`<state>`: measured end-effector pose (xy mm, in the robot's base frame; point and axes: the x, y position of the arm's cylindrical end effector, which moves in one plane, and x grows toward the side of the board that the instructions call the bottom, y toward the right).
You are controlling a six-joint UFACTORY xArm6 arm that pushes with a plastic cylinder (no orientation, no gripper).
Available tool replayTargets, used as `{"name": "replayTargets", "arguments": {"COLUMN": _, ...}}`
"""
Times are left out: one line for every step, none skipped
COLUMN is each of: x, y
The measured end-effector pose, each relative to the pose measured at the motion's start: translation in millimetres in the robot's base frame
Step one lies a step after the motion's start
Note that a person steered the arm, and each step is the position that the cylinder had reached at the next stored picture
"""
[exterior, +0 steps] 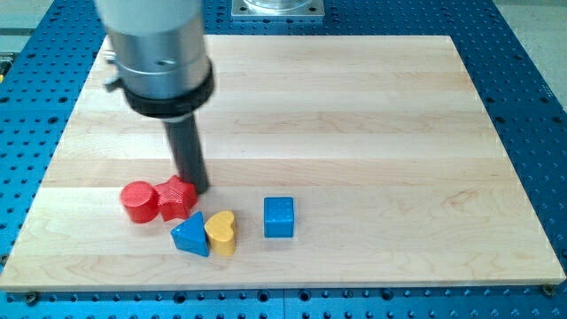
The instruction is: Place your arm below the red star
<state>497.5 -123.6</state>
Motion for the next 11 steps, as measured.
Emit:
{"name": "replayTargets", "arguments": {"x": -16.3, "y": -47.1}}
{"name": "replayTargets", "arguments": {"x": -21.5, "y": -63.2}}
{"name": "replayTargets", "arguments": {"x": -21.5, "y": -8.5}}
{"name": "replayTargets", "arguments": {"x": 2.6, "y": 44.3}}
{"name": "replayTargets", "arguments": {"x": 27.2, "y": 16.5}}
{"name": "replayTargets", "arguments": {"x": 27.2, "y": -29.4}}
{"name": "replayTargets", "arguments": {"x": 26.6, "y": -39.6}}
{"name": "replayTargets", "arguments": {"x": 55.3, "y": -16.0}}
{"name": "replayTargets", "arguments": {"x": 76.9, "y": -47.7}}
{"name": "replayTargets", "arguments": {"x": 77.0, "y": -80.2}}
{"name": "replayTargets", "arguments": {"x": 97.0, "y": -112.6}}
